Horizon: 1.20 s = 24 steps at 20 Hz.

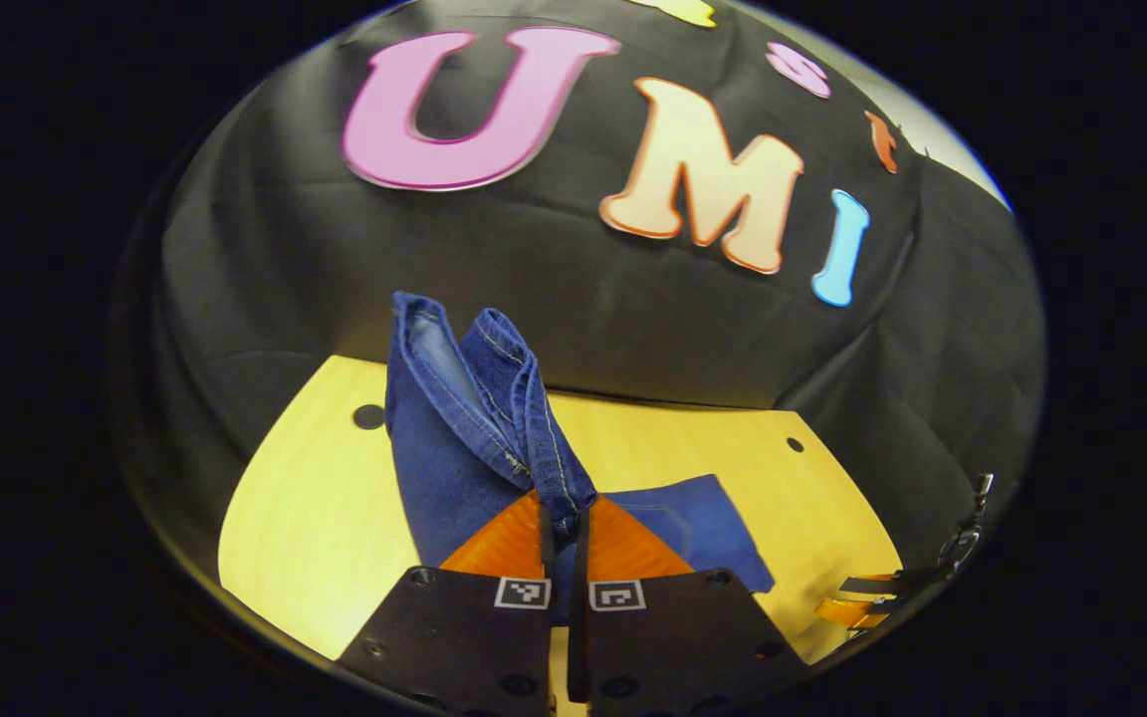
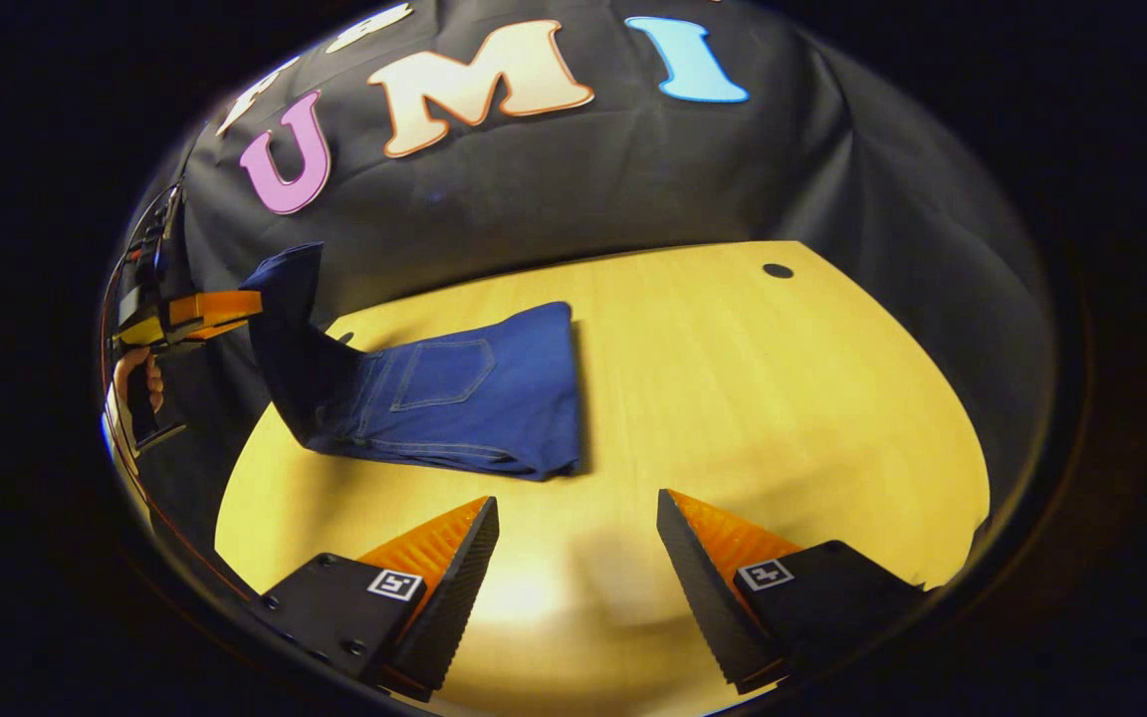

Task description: Grasp the waist and the cuffs of the jeans and fold them to make the two legs overlap; first hold the waist and fold one-third of the jeans toward the cuffs, then hold the cuffs and fold the remaining one-third in the same direction to finish folding.

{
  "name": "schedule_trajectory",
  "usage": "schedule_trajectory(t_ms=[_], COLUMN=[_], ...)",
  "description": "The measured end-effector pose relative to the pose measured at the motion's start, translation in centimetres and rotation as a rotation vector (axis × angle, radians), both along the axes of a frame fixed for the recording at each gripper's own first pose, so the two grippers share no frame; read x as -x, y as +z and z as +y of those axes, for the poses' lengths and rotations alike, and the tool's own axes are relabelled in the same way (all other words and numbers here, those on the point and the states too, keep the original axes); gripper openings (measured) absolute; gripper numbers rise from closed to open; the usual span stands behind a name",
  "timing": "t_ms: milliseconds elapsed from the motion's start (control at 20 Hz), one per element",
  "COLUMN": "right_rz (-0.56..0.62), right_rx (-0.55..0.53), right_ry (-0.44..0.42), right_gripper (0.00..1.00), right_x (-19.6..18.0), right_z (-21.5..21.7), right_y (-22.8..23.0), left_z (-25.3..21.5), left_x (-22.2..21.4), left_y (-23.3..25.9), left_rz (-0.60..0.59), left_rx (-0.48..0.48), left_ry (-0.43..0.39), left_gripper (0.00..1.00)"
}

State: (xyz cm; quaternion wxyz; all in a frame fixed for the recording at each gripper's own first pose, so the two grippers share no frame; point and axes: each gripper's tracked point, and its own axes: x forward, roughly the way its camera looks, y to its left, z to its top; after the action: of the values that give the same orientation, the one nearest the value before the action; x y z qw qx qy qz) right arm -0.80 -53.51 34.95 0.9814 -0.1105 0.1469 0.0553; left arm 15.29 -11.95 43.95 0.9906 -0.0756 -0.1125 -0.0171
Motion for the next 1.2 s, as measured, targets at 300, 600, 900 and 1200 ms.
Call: schedule_trajectory(t_ms=[300, 600, 900, 1200], right_rz=[-0.015, 0.001, 0.018, -0.009], right_rx=[-0.028, -0.027, 0.015, -0.047], right_ry=[-0.012, 0.007, 0.032, 0.036], right_gripper=[0.98, 0.98, 0.99, 0.99], right_x=[-0.3, -0.1, 0.7, 2.8], right_z=[-4.6, -5.5, -5.1, -3.3], right_y=[1.5, 0.4, -0.9, 0.0], left_z=[-13.1, -16.5, -18.8, -14.8], left_x=[-6.7, -12.5, -11.4, -3.4], left_y=[-3.3, -15.7, -16.0, -12.2], left_rz=[0.067, 0.226, 0.178, 0.065], left_rx=[-0.118, -0.309, -0.296, -0.312], left_ry=[-0.062, 0.056, 0.012, 0.141], left_gripper=[0.00, 0.00, 0.69, 0.95])
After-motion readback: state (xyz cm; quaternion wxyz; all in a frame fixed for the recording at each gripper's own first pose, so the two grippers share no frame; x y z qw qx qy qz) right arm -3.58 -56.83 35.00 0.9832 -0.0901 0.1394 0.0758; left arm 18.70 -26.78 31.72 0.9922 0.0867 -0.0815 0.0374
